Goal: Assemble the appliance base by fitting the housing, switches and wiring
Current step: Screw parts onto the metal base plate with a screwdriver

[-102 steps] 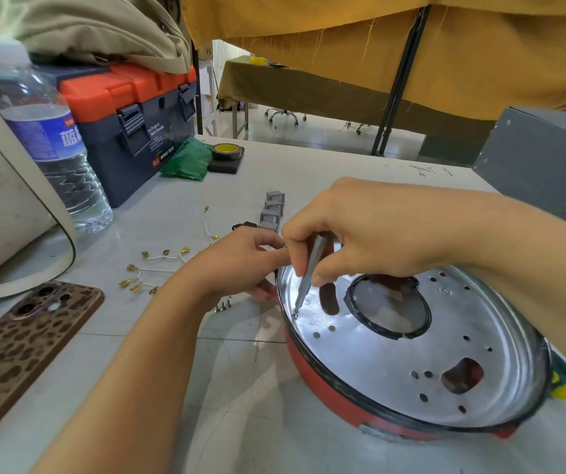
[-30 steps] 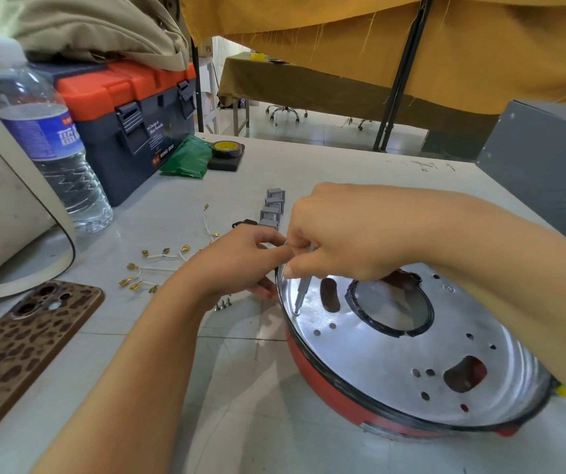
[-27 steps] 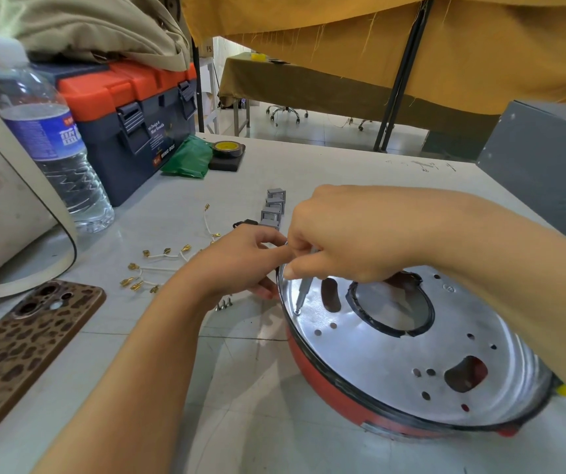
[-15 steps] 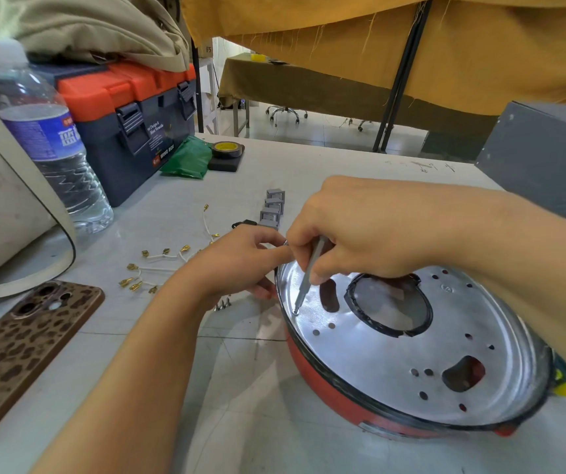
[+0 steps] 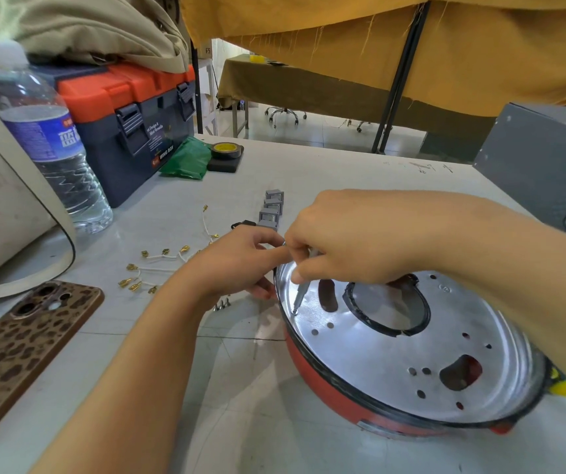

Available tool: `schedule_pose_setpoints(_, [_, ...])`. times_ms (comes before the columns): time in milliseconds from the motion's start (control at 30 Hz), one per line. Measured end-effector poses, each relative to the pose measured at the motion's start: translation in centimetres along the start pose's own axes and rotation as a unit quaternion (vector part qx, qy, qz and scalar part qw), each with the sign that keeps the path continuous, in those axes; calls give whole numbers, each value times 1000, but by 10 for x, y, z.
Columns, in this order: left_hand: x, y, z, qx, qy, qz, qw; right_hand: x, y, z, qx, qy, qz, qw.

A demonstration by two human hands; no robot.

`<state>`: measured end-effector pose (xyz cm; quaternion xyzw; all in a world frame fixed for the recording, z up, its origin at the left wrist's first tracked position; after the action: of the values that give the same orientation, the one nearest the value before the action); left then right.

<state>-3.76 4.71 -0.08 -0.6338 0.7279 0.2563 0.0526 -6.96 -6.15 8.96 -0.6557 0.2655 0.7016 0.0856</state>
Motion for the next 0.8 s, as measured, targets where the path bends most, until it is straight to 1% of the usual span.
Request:
schedule_pose_setpoints(67, [0,0,0,2,-3,1,1000,2,1,0,-13,-8,3,1000])
schedule_pose_setpoints(200, [0,0,0,2,-4,0,1000,0,1,-1,-37,-32,-39,998])
schedule_pose_setpoints(267, [0,0,0,2,-6,0,1000,-2,1,-1,-38,-26,-46,998])
schedule_pose_setpoints(400, [-1,1,0,2,-3,-5,1000,-3,-1,2,-25,-20,-35,999])
schedule_pose_setpoints(500, [0,1,0,1,-6,1,1000,-2,-5,2,-6,-44,-17,999])
schedule_pose_setpoints(667, [0,-1,1,-2,6,5,1000,0,-8,-6,45,-71,-38,996])
schedule_pose_setpoints(800, [1,-1,0,-4,0,4,1000,5,0,-3,17,-64,-29,997])
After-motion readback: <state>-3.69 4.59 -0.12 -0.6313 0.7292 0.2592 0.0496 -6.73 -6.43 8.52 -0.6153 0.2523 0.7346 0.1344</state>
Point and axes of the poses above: each hand's wrist, its own y-axis away from the middle knuckle, its own x-axis out of the palm, z = x × y, the point moved 4 cm from there along -y, towards the middle knuckle, and after that the axes turned 15 degrees about -x, right-handed, at the moved point
